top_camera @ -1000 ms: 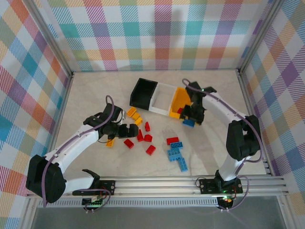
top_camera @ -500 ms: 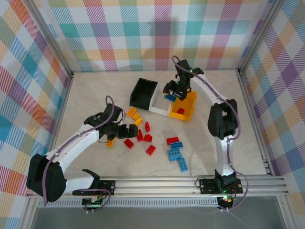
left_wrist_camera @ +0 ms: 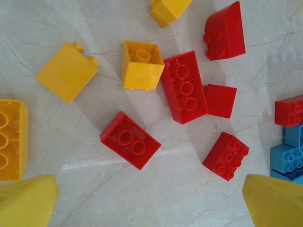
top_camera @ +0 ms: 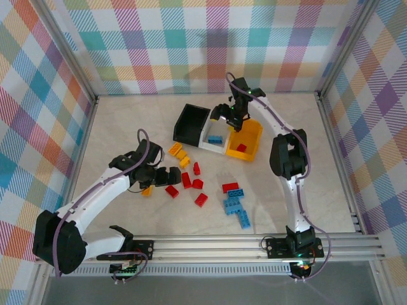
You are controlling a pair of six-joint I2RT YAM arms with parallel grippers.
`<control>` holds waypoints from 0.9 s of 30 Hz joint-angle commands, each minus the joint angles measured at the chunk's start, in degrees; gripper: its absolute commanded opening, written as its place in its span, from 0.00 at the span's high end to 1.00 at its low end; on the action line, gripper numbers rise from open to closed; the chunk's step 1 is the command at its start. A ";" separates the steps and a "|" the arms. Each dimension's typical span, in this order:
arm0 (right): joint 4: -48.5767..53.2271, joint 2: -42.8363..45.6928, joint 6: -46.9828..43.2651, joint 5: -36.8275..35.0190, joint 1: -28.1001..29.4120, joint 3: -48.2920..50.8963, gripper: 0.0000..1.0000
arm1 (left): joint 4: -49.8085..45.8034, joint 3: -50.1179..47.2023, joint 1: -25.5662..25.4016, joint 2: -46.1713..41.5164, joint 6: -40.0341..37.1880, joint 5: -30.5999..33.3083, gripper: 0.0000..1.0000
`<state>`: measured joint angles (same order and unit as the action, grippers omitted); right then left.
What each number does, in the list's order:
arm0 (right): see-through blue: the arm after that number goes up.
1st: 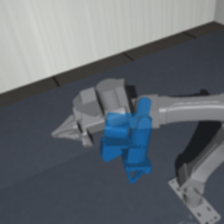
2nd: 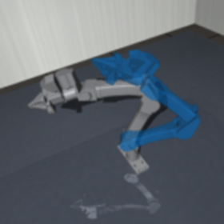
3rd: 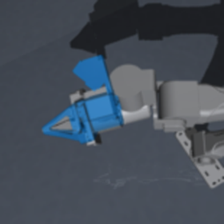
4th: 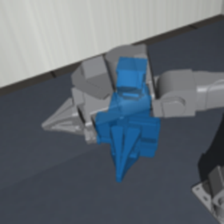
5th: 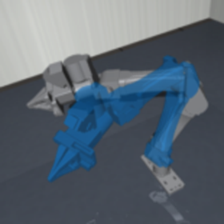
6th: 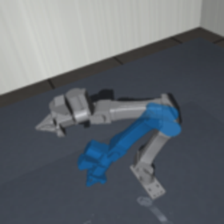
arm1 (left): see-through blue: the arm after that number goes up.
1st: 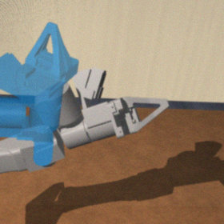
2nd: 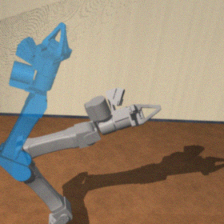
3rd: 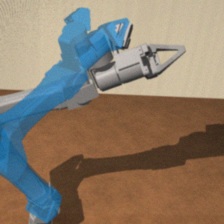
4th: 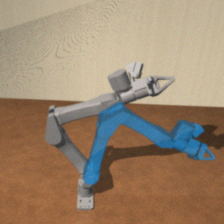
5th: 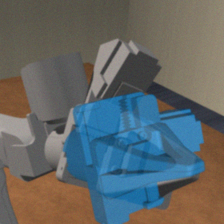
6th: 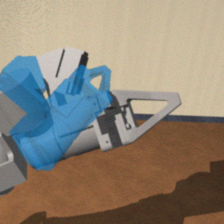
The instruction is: Sort the legos into containers by color
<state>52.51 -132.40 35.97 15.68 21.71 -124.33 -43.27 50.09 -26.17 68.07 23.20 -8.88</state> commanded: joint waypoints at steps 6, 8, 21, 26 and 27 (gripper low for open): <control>4.87 10.83 -4.11 -0.50 0.21 5.17 0.19 | -0.06 0.65 -0.63 -0.94 1.40 0.12 0.00; 5.62 16.77 -5.83 -1.28 0.79 12.10 0.19 | 0.27 0.50 -0.80 -0.90 1.41 -0.39 0.00; 4.89 43.98 -7.61 -9.82 15.28 60.42 0.10 | 5.63 0.10 -3.20 2.85 3.02 -2.63 0.00; 0.41 39.47 -7.83 -10.65 16.68 61.16 0.09 | 4.91 0.36 -3.53 2.52 2.61 -2.54 0.00; -0.17 38.06 -8.16 -10.72 16.78 60.86 0.09 | 4.58 0.29 -3.61 2.22 2.51 -2.38 0.00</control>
<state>56.14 -91.44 28.01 6.46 38.00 -62.61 -38.61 49.95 -28.86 70.91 25.74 -10.83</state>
